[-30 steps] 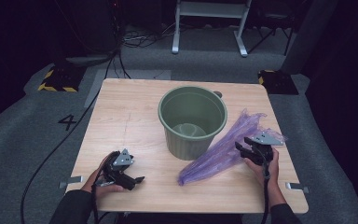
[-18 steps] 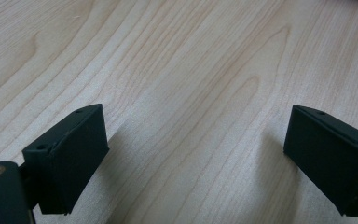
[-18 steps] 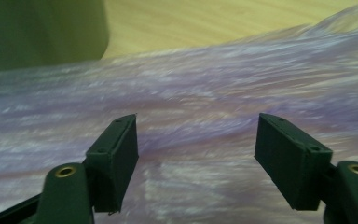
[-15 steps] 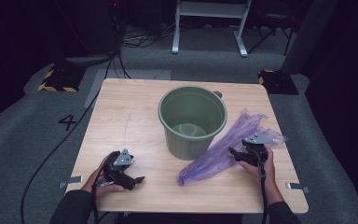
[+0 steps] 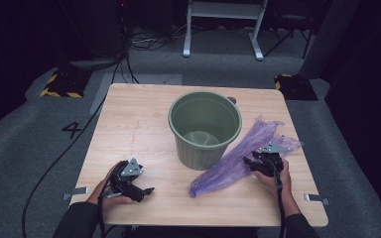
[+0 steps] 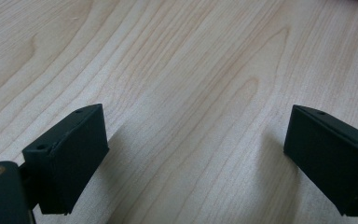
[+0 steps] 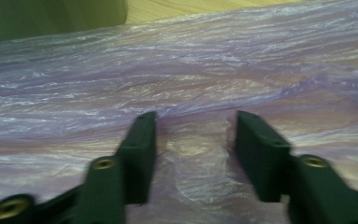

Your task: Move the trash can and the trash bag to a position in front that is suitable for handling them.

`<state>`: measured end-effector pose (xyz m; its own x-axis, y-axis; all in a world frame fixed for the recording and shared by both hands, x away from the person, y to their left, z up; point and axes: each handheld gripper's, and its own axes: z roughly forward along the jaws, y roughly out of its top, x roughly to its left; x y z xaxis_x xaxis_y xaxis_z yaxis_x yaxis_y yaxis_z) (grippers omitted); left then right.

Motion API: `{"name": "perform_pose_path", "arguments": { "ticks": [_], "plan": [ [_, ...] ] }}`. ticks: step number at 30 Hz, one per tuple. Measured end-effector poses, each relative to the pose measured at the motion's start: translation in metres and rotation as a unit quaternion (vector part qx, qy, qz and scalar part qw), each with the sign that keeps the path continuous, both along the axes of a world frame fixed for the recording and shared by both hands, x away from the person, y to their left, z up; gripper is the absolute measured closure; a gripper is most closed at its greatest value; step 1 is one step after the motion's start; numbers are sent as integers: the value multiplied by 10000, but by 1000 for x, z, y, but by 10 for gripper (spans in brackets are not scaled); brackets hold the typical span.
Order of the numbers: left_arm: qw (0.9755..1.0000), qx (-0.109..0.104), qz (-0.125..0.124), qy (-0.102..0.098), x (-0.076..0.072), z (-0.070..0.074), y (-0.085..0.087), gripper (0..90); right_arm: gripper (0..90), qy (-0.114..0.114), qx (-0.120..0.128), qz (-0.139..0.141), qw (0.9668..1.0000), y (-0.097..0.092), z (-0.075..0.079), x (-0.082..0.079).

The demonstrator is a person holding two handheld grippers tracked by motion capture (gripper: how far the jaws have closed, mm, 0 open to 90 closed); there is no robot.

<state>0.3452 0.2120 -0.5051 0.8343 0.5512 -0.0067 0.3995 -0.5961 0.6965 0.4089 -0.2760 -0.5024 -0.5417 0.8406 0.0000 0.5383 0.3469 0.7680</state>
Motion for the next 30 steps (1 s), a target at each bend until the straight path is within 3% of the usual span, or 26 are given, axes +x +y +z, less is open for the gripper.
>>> {"name": "perform_pose_path", "arguments": {
  "ticks": [1, 2, 6, 12, 24, 30],
  "plan": [
    [10000, -12, 0, -2, 0, 0, 0, 57, 551, 0, 0, 0, 10000, 0, 0, 0],
    [10000, -1, -3, -5, 0, 0, 0, 57, 629, -17, 9, 8, 10000, 0, 0, 0],
    [10000, -6, -8, -4, 0, 0, -1, 57, 791, -68, -19, 158, 9999, 4, 0, -2],
    [9999, 2, 147, -3, 0, 0, -11, 52, 896, -44, 33, 265, 9996, 4, 0, -2],
    [10000, 15, -56, 12, 3, 0, -11, 41, 900, -126, 244, 339, 9990, 0, 5, -3],
    [10000, 14, -95, -2, 3, 0, -10, 42, 900, -354, 335, 325, 9983, -3, 16, -6]
  ]
}}
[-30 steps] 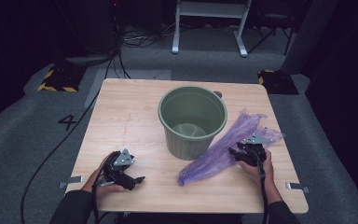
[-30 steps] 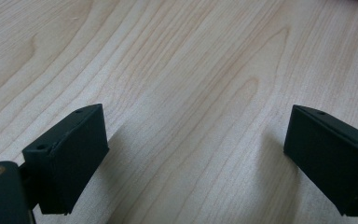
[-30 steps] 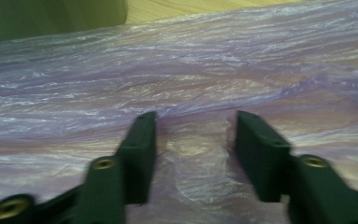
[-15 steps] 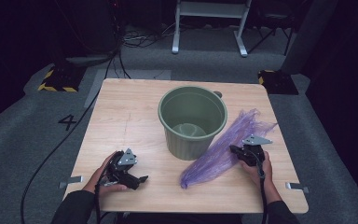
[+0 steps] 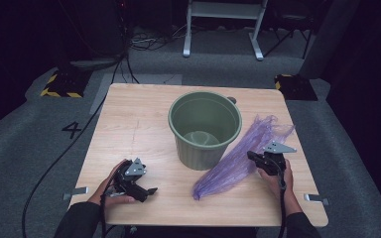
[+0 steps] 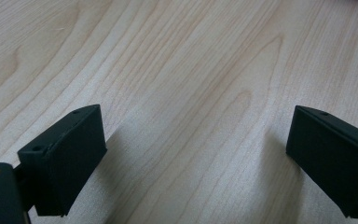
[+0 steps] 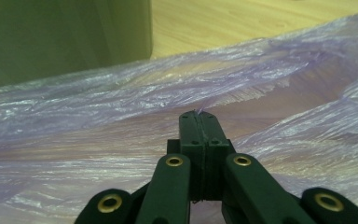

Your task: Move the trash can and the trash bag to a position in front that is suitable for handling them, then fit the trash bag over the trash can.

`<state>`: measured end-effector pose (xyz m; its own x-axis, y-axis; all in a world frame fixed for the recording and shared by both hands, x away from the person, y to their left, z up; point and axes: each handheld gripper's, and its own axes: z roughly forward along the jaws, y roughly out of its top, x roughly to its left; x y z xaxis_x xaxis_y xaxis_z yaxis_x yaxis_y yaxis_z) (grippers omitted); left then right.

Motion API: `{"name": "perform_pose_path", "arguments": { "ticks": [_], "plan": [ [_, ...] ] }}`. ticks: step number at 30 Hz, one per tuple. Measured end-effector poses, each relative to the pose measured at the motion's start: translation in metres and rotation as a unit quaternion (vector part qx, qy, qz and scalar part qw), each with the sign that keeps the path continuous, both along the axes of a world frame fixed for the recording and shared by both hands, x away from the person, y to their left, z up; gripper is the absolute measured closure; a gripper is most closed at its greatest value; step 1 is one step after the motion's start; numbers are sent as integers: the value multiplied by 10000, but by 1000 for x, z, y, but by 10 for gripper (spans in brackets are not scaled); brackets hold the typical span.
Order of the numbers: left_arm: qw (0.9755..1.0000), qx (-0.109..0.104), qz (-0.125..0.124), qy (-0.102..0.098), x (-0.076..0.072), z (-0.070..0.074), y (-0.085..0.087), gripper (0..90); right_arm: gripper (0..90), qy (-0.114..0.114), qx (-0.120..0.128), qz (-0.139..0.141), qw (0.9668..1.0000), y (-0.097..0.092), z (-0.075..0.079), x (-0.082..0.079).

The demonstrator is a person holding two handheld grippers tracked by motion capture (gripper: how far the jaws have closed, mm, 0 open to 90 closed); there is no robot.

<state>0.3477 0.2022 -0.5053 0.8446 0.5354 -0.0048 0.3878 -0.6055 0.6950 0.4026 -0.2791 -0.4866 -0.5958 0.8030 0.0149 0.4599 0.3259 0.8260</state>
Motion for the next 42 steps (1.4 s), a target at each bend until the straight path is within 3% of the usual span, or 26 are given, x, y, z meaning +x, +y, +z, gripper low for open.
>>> {"name": "perform_pose_path", "arguments": {
  "ticks": [6, 13, 17, 24, 27, 36, 42],
  "plan": [
    [10000, -8, 0, -3, 0, 0, 0, 43, 900, -190, 190, -31, 9996, -5, 9, -5],
    [10000, -17, -15, 13, 0, 0, 0, 43, 900, -197, 215, -19, 9996, -6, 9, -6],
    [10000, -18, -14, 10, 0, 0, 0, 43, 900, -331, 273, 32, 9991, -5, 18, -8],
    [10000, -17, -4, 12, 0, 0, 0, 46, 900, -640, 482, 81, 9968, -9, 37, -16],
    [10000, -16, -2, 11, 0, 0, 0, 45, 900, -686, 652, 123, 9954, -11, 41, -17],
    [10000, -12, 14, 8, -1, 0, 0, 46, 900, -811, 739, 269, 9936, -9, 48, -19],
    [10000, -12, 14, 9, -1, 0, 0, 46, 900, -994, 960, 319, 9899, -11, 63, -23]
  ]
}}
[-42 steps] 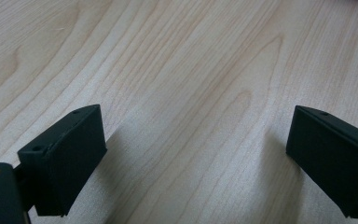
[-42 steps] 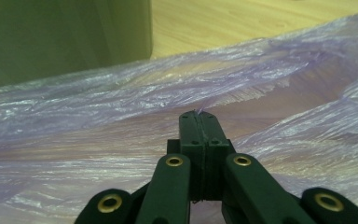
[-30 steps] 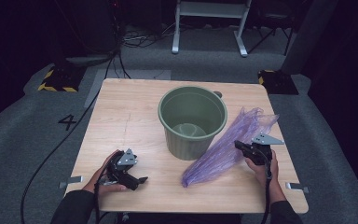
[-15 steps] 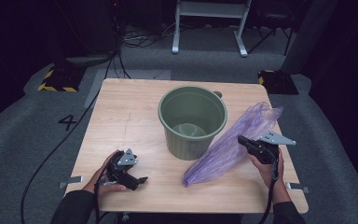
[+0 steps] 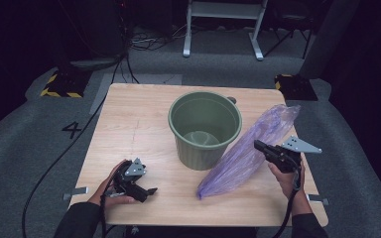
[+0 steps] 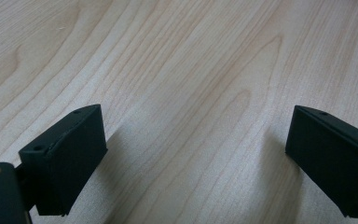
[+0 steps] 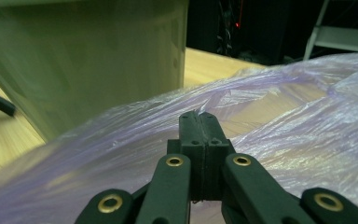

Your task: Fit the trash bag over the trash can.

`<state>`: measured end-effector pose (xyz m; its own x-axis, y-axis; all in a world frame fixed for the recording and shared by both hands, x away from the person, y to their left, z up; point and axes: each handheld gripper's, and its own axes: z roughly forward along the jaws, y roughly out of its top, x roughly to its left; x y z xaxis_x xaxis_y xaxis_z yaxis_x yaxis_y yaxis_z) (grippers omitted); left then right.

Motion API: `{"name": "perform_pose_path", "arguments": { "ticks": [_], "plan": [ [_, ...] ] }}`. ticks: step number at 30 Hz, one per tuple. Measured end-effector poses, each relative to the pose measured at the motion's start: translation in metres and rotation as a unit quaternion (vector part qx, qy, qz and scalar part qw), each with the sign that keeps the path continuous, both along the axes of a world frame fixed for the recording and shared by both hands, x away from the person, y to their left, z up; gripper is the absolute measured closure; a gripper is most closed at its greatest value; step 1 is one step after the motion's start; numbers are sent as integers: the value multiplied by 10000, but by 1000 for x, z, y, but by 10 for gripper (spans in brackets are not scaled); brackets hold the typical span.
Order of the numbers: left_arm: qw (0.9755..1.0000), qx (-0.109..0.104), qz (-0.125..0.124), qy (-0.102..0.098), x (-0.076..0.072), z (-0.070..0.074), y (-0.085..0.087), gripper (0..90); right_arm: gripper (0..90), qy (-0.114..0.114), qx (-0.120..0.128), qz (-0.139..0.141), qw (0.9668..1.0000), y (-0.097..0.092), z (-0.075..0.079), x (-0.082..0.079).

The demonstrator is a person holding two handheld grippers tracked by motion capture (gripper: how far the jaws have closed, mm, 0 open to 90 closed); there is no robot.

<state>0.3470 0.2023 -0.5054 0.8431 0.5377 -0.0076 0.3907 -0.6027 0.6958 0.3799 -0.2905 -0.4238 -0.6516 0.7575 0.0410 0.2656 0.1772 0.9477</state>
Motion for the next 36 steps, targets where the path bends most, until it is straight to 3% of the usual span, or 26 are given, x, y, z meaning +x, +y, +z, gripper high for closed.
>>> {"name": "perform_pose_path", "arguments": {
  "ticks": [12, 18, 24, 29, 30, 31, 35, 36],
  "plan": [
    [10000, 0, 24, 5, -1, 0, 0, 46, 900, -345, 148, 188, 9991, 0, 32, -11],
    [10000, 0, 55, 6, -1, 0, 0, 47, 900, -643, 110, 463, 9968, 4, 57, -26],
    [10000, 3, 85, 13, -2, 0, -1, 48, 900, -841, 79, 707, 9939, 14, 73, -29],
    [10000, -10, 89, 42, -5, 5, -7, 189, 900, -902, 29, 847, 9923, 24, 81, -27],
    [9999, -128, -11, 68, -8, 10, -14, 152, 900, -936, -10, 875, 9918, 29, 85, -26],
    [9999, -128, -11, 68, -8, 10, -14, 161, 900, -936, -10, 875, 9918, 29, 85, -26],
    [9980, -558, -301, -25, -14, 28, -31, 165, 900, -960, -44, 956, 9908, 39, 88, -24],
    [9980, -558, -301, -25, -14, 28, -31, 157, 900, -970, -61, 957, 9906, 40, 88, -23]
  ]
}}
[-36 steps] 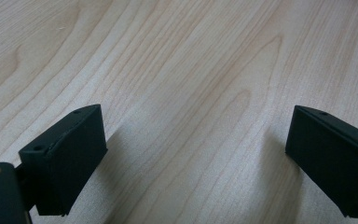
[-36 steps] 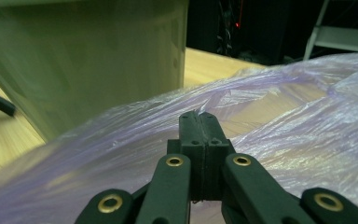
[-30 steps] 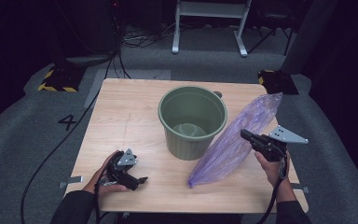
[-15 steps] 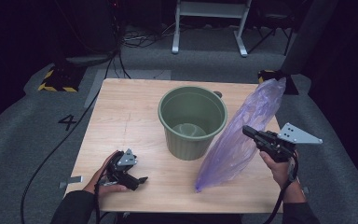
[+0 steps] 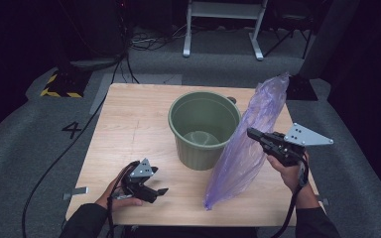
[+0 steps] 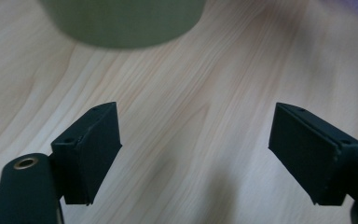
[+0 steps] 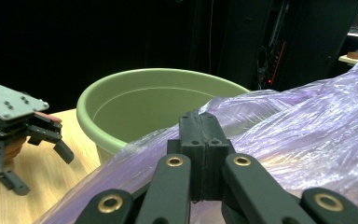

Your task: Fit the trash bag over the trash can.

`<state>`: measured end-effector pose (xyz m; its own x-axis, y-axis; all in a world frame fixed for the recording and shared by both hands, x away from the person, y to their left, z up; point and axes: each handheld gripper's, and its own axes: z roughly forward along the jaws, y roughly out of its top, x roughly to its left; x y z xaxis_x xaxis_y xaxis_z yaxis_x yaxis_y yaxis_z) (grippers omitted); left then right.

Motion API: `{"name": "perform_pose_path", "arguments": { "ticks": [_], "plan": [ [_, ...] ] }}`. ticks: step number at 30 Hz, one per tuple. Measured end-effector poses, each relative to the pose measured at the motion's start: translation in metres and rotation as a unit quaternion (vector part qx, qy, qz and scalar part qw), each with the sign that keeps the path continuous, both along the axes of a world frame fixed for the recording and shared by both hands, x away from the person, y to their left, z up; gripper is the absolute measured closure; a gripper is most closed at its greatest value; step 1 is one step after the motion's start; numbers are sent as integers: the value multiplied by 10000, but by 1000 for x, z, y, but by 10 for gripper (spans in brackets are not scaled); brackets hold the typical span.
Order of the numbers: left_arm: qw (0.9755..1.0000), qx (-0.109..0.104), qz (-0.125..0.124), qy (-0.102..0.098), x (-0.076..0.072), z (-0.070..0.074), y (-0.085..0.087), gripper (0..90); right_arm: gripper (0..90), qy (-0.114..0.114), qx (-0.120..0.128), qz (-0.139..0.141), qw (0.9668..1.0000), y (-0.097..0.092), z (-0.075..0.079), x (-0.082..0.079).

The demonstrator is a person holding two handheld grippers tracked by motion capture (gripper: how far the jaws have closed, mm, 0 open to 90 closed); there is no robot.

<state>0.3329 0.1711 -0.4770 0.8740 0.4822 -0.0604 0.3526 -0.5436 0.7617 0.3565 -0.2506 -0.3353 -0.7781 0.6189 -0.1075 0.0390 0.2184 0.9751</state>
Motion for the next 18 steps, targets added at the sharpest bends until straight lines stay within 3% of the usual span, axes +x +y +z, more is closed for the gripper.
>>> {"name": "perform_pose_path", "arguments": {
  "ticks": [3, 4, 6, 11, 12, 18],
  "plan": [
    [9997, -173, -133, -52, -1, 10, -14, 163, 900, -6, 1, 14, 10000, 2, 0, 1],
    [9994, -160, -247, -175, -2, 14, -25, 158, 900, -6, -27, -18, 10000, 5, -1, 2],
    [9993, -171, -277, -185, -2, 16, -29, 161, 900, -21, -35, -19, 10000, 6, -1, 3],
    [9979, -140, -581, -267, 1, 23, -64, 157, 900, -10, -102, -9, 9999, 13, -4, 6],
    [9979, -140, -581, -267, 1, 23, -64, 158, 900, -10, -120, -6, 9999, 14, -5, 6],
    [9960, -336, -772, -307, 1, 35, -94, 156, 900, 27, -171, -17, 9998, 18, -7, 9]
  ]
}}
